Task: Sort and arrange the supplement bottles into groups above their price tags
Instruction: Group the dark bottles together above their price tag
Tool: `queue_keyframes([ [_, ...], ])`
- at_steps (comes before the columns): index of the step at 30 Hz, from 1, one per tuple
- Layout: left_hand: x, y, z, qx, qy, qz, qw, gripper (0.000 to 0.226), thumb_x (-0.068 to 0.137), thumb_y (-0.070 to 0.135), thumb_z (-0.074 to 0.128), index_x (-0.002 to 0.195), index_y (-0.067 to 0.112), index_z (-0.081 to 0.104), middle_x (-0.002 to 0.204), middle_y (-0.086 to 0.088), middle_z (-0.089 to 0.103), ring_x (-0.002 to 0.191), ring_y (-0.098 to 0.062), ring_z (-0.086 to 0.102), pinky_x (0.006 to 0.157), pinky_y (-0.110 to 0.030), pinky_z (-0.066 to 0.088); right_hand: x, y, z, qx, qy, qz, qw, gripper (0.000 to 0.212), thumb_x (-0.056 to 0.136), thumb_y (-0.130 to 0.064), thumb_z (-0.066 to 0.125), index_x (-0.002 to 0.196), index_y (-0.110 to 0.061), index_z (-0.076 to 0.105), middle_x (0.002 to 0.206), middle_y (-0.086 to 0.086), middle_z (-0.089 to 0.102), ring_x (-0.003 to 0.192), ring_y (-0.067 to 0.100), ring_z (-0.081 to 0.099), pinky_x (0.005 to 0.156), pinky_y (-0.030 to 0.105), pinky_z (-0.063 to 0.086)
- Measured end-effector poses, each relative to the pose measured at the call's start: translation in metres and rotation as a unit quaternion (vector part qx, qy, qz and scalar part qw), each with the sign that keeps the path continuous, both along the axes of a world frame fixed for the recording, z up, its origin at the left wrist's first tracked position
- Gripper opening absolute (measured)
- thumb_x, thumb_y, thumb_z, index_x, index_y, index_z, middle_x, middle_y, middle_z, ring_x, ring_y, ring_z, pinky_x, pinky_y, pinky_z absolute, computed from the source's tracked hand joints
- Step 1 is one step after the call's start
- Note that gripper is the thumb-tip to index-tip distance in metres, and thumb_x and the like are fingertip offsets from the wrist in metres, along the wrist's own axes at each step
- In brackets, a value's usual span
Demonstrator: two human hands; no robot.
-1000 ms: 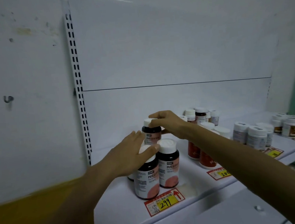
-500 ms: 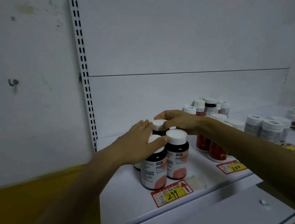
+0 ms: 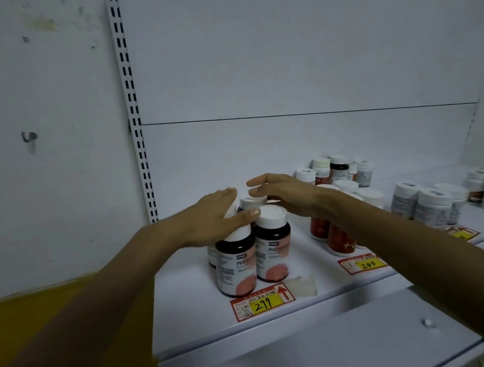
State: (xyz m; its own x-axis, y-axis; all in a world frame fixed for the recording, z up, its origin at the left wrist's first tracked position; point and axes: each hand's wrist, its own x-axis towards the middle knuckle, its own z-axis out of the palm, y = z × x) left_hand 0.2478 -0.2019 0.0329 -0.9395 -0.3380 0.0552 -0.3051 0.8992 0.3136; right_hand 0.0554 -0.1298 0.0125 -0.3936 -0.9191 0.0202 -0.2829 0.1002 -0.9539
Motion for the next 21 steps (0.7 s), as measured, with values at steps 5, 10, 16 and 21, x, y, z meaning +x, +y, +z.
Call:
queue_keyframes([
  [5, -0.014, 0.027, 0.016, -0.025, 0.061, -0.012, 0.998, 0.077, 0.087, 0.06, 0.031, 0.149, 0.019, 0.01, 0.158, 0.001, 0.01, 0.145, -0.014, 0.01, 0.115, -0.03, 0.01, 0.016, 0.037, 0.023, -0.052, 0.086, -0.027, 0.995, 0.047, 0.087, -0.028, 0.063, 0.131, -0.02, 0.05, 0.13, 0.002, 0.057, 0.124, 0.017, 0.05, 0.108, 0.035, 0.037],
  [10, -0.043, 0.08, 0.029, -0.066, 0.05, -0.046, 0.995, 0.084, 0.082, 0.064, 0.041, 0.148, 0.022, 0.012, 0.158, 0.001, 0.013, 0.143, -0.017, 0.017, 0.113, -0.034, 0.019, 0.016, 0.117, 0.043, -0.095, 0.15, -0.07, 0.982, 0.047, 0.09, -0.026, 0.061, 0.134, -0.021, 0.046, 0.133, 0.003, 0.054, 0.12, 0.016, 0.052, 0.101, 0.032, 0.041],
  [16, -0.085, 0.167, 0.031, -0.107, 0.059, -0.1, 0.987, 0.102, 0.064, 0.088, 0.035, 0.141, 0.02, 0.029, 0.146, -0.001, 0.038, 0.127, -0.021, 0.039, 0.105, -0.042, 0.037, -0.015, 0.24, 0.04, -0.104, 0.206, -0.145, 0.962, 0.05, 0.085, -0.027, 0.067, 0.13, -0.026, 0.047, 0.136, -0.001, 0.051, 0.122, 0.007, 0.048, 0.103, 0.028, 0.042],
  [21, -0.118, 0.223, 0.025, -0.138, 0.041, -0.126, 0.982, 0.084, 0.082, 0.062, 0.05, 0.146, 0.018, 0.018, 0.154, -0.001, 0.024, 0.139, -0.02, 0.027, 0.11, -0.036, 0.028, -0.034, 0.313, 0.032, -0.053, 0.282, -0.181, 0.941, 0.051, 0.086, -0.033, 0.065, 0.132, -0.028, 0.045, 0.139, -0.006, 0.048, 0.121, 0.002, 0.044, 0.099, 0.02, 0.036],
])
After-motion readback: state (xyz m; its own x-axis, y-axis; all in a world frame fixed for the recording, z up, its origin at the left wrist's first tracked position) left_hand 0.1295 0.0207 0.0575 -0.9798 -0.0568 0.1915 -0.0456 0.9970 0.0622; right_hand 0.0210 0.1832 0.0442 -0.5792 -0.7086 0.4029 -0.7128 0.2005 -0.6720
